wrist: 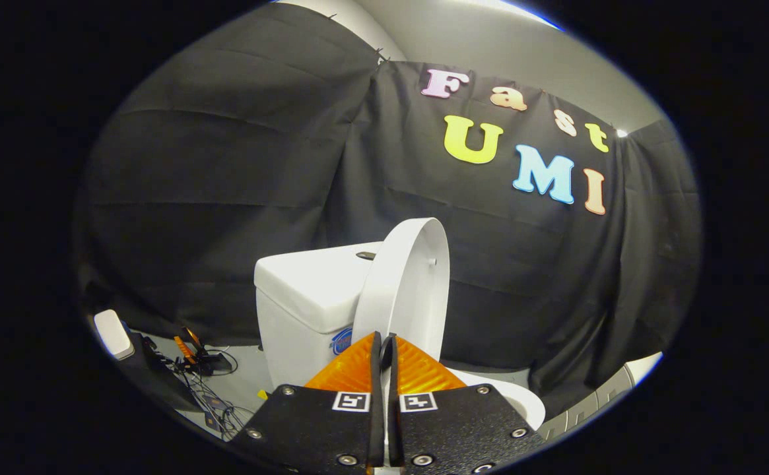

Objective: Open the toilet lid.

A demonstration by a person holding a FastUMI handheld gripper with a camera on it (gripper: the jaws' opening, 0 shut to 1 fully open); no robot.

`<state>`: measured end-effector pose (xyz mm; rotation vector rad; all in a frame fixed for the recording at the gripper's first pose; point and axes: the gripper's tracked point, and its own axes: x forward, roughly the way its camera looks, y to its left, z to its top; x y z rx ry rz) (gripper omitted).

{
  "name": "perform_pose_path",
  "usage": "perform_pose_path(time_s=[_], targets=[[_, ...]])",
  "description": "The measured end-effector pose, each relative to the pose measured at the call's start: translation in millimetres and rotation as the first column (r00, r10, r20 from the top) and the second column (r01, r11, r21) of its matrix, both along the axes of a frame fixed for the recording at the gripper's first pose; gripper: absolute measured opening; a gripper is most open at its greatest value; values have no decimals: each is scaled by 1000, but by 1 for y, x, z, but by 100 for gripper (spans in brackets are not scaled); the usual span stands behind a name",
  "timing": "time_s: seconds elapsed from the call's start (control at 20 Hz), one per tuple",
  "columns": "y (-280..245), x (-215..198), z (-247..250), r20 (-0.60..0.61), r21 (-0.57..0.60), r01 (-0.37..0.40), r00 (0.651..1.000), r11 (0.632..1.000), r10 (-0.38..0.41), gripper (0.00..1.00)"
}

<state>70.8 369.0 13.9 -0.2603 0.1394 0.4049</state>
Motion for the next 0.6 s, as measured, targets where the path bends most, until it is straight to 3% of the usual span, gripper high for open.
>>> perform_pose_path(time_s=[0.15,0.3,0.4,0.5,0.6], targets=[[4,-7,-6,-59,77,-60,996,995,64,21],[-24,-9,8,-1,42,-29,1000,999,29,67],[-28,-11,15,23,45,-57,998,997,56,88],[-44,-22,26,43,77,-78,996,994,74,95],[-61,-32,41,61,139,-89,995,986,81,95]])
